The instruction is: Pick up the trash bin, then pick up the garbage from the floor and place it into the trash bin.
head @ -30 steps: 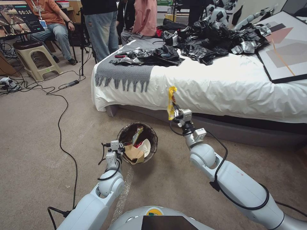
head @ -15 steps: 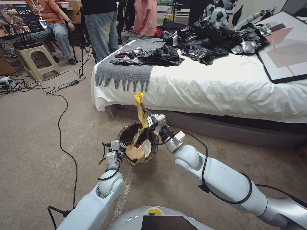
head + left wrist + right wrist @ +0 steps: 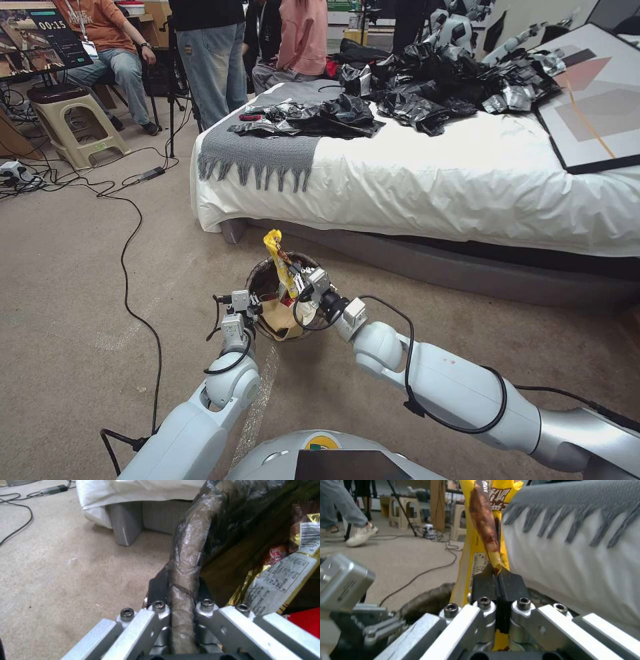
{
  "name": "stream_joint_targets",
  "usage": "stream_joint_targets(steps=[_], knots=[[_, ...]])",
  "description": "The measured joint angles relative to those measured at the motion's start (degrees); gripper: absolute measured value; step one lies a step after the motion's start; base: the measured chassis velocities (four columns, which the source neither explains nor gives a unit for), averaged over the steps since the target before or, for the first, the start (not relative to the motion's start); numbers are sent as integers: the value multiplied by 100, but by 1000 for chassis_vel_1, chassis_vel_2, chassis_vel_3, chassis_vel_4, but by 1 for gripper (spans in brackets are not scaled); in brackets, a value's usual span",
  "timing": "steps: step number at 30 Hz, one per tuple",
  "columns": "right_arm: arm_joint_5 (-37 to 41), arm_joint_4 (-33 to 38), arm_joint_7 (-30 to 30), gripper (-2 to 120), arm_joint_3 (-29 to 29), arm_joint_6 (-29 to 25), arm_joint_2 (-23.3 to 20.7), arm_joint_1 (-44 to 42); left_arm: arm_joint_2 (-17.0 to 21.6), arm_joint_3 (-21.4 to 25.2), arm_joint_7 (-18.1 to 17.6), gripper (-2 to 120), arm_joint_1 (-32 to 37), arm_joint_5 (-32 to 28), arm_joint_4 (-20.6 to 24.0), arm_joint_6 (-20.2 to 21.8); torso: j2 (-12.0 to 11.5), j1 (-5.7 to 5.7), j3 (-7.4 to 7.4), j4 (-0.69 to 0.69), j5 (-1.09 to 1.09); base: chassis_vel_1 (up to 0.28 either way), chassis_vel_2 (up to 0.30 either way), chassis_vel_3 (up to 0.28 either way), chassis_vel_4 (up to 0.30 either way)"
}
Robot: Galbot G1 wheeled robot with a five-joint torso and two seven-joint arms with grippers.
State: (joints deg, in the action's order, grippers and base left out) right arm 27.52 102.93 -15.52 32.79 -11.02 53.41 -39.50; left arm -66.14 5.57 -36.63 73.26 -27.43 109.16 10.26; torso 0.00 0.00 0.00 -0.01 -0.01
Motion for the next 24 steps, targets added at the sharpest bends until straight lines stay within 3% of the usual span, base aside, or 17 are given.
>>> stream_joint_targets(steps=[10,24], knots=[[-65,-217,-21,1,200,86,6,46,-35,5,-11,2,-29,-13,4,1,0,0,0,1,0,0,0,0,0],[-87,-335,-101,52,257,140,48,98,-31,9,-21,2,-59,-38,14,9,0,0,0,1,0,0,0,0,0]])
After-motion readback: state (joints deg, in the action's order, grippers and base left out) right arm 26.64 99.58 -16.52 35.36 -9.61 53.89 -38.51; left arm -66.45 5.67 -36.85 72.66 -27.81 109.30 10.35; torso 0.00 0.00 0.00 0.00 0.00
